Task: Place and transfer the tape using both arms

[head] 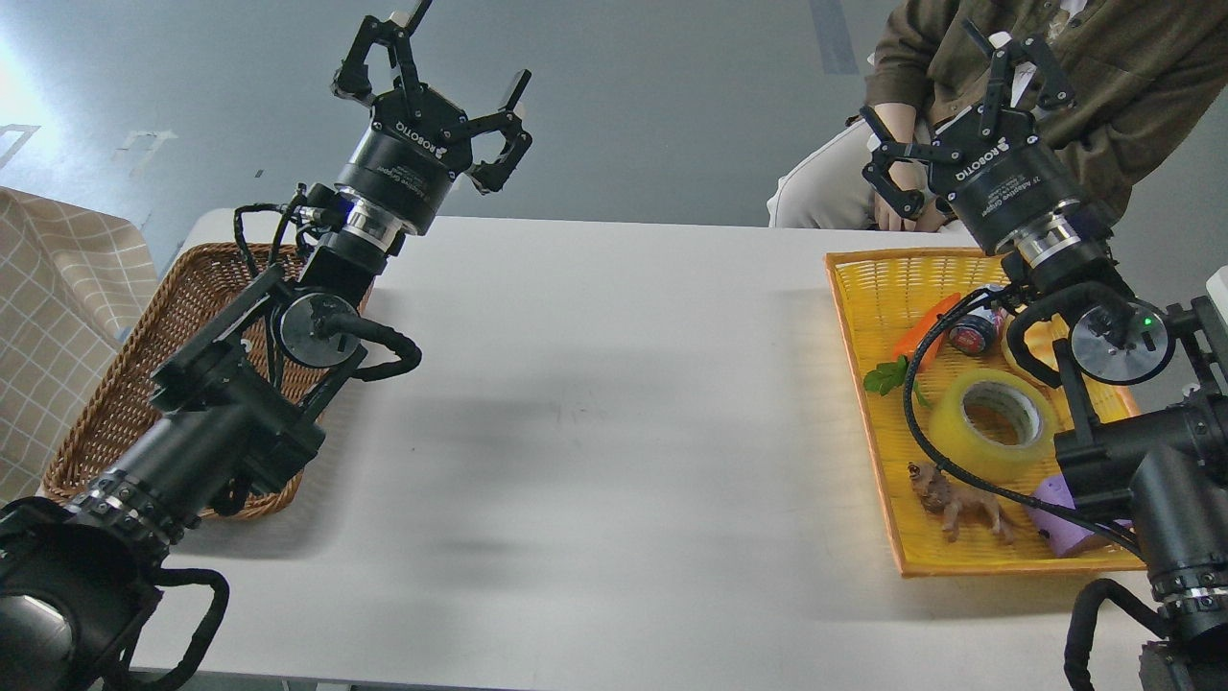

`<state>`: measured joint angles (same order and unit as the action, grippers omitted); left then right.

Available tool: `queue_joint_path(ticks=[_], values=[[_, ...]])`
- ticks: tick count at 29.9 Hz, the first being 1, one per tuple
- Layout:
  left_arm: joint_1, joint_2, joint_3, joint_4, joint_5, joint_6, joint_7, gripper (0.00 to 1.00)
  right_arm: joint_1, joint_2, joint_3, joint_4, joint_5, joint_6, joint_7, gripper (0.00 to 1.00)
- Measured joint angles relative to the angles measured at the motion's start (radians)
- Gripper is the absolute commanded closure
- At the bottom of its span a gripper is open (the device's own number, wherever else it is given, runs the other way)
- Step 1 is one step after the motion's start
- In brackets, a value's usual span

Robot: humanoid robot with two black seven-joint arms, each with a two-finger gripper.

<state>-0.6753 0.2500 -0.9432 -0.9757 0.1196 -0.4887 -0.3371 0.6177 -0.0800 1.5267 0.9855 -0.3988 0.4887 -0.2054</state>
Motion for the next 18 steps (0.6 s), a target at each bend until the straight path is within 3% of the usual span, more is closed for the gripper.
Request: queue_joint_path(ticks=[18], values=[[-0.004,0.001,0.000,0.000,-0.001,0.000,0.010,0.02,0.004,0.001,0.000,0.001,0.000,0.000,0.000,0.00]])
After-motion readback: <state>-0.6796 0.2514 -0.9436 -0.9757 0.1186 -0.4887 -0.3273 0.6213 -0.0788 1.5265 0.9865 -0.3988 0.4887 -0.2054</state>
